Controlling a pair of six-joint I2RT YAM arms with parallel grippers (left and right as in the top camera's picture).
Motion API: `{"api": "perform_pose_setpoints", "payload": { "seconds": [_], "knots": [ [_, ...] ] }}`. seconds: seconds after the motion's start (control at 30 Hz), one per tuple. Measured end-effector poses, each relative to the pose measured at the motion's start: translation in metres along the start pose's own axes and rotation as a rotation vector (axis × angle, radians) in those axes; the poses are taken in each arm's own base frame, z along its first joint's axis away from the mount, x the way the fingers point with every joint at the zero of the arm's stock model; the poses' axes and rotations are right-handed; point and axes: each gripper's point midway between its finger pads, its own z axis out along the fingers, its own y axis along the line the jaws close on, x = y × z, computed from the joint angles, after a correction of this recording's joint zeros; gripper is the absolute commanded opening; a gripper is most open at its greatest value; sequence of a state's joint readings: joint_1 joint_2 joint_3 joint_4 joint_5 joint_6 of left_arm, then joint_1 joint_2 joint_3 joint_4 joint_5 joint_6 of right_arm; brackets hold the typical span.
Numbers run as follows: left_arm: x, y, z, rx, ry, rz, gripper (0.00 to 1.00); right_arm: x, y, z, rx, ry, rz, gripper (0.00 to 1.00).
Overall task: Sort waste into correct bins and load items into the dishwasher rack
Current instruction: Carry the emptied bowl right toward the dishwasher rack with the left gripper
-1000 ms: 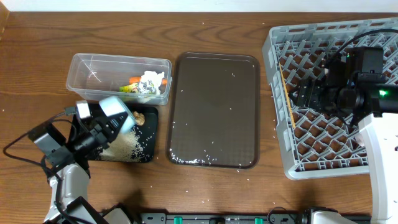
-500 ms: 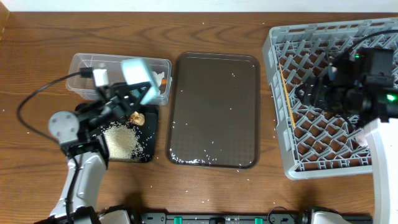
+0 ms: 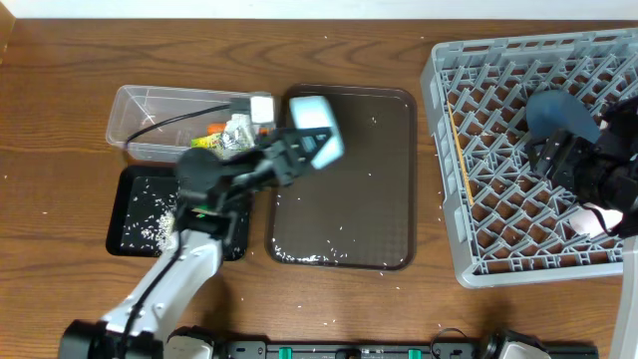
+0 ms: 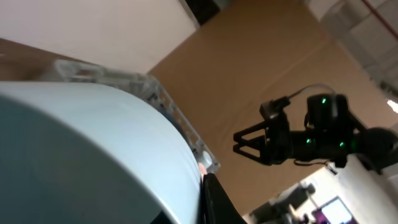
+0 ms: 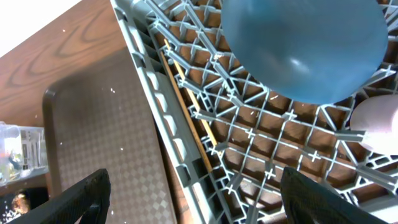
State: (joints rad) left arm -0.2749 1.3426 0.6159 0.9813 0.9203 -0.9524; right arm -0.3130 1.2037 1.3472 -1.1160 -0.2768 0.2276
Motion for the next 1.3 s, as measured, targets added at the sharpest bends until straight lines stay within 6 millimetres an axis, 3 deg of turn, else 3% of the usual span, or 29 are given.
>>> {"api": "perform_pose_setpoints", "payload": {
  "seconds": [0.2, 0.47, 0.87, 1.13, 1.3],
  "knots": [
    [0.022, -0.004, 0.062, 0.046, 0.074, 0.019, 0.07, 0.004, -0.001, 0.000, 0.003, 0.014, 0.013, 0.80],
    [0.048, 0.034, 0.137, 0.051, 0.163, -0.020, 0.06, 0.009, -0.002, 0.000, 0.008, 0.037, 0.029, 0.82],
    [0.060, 0.062, 0.184, 0.089, 0.166, -0.057, 0.06, 0.011, -0.002, 0.000, 0.011, 0.043, 0.031, 0.82],
    [0.103, 0.036, 0.211, 0.137, 0.209, -0.113, 0.06, 0.012, -0.004, 0.000, 0.020, 0.047, 0.032, 0.82],
    [0.115, 0.030, 0.217, 0.128, 0.224, -0.175, 0.06, 0.012, -0.004, 0.000, 0.020, 0.049, 0.033, 0.82]
  ]
}}
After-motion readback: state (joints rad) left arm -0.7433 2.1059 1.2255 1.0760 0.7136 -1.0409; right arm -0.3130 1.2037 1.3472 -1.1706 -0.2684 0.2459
